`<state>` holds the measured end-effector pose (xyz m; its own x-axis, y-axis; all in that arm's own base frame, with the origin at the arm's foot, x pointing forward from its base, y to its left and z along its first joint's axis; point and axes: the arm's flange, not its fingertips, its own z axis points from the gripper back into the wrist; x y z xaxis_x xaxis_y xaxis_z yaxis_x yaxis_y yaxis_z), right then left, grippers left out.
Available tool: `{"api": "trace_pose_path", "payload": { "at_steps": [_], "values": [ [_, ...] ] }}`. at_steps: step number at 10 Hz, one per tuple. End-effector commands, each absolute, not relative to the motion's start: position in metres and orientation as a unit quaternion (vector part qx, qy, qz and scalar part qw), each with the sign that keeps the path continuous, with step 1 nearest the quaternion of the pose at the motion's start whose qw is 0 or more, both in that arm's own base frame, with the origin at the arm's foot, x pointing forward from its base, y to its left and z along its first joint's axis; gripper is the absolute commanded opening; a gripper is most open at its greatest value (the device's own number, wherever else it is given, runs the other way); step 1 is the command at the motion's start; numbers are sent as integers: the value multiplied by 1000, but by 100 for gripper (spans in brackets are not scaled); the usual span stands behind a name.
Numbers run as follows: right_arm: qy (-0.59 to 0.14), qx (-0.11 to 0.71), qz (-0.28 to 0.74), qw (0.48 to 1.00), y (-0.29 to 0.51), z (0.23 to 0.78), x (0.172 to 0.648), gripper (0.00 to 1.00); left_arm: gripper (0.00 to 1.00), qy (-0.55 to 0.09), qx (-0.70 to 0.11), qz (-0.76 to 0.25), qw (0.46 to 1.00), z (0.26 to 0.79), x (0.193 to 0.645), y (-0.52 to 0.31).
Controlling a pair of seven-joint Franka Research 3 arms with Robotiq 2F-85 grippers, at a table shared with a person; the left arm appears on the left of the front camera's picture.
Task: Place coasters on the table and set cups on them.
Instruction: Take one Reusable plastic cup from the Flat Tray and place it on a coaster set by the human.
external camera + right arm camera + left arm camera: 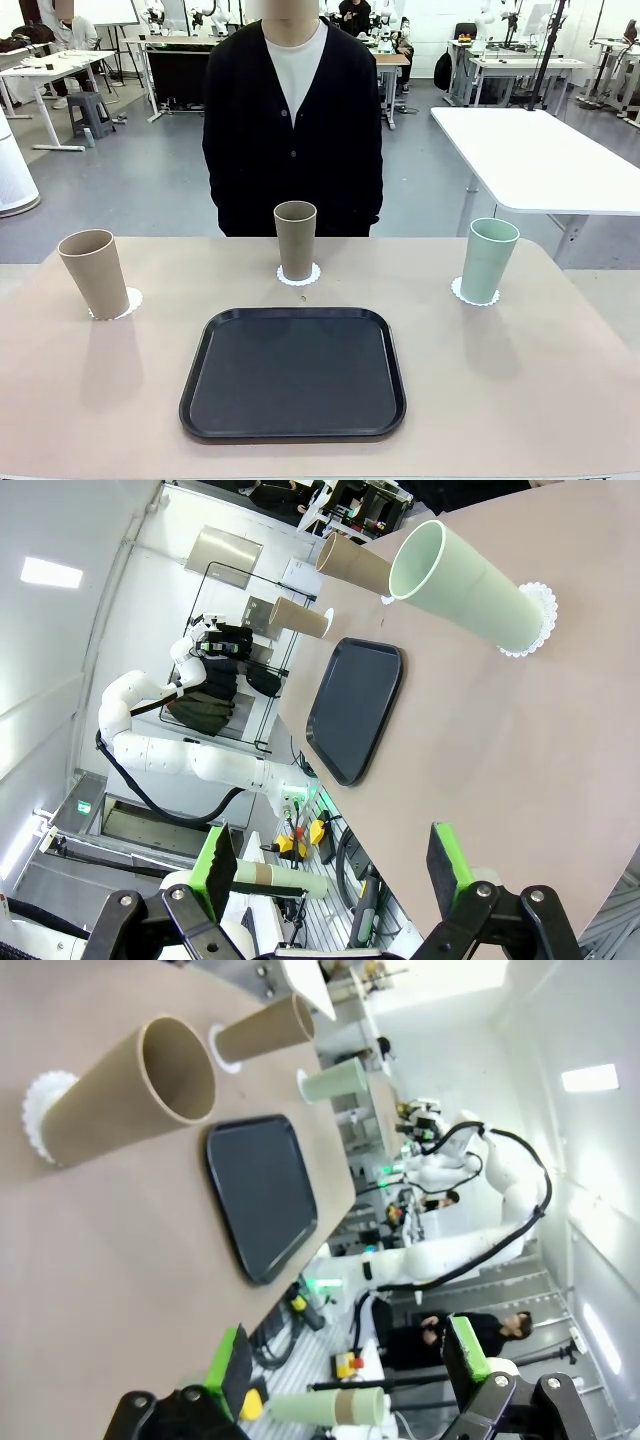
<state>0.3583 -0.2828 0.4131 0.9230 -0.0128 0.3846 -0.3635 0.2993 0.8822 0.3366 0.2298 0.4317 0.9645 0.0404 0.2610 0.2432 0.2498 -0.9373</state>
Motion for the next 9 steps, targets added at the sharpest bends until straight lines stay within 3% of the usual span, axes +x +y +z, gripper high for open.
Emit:
{"api": "trace_pose_path", "payload": {
  "at_steps": [1, 9],
  "values": [
    [-160, 579, 108, 792, -280, 413, 359, 100, 100, -124, -604, -59, 785, 433, 333, 226],
    [-160, 579, 108, 792, -280, 413, 359, 100, 100, -124, -604, -59, 785, 433, 333, 226]
  ]
}}
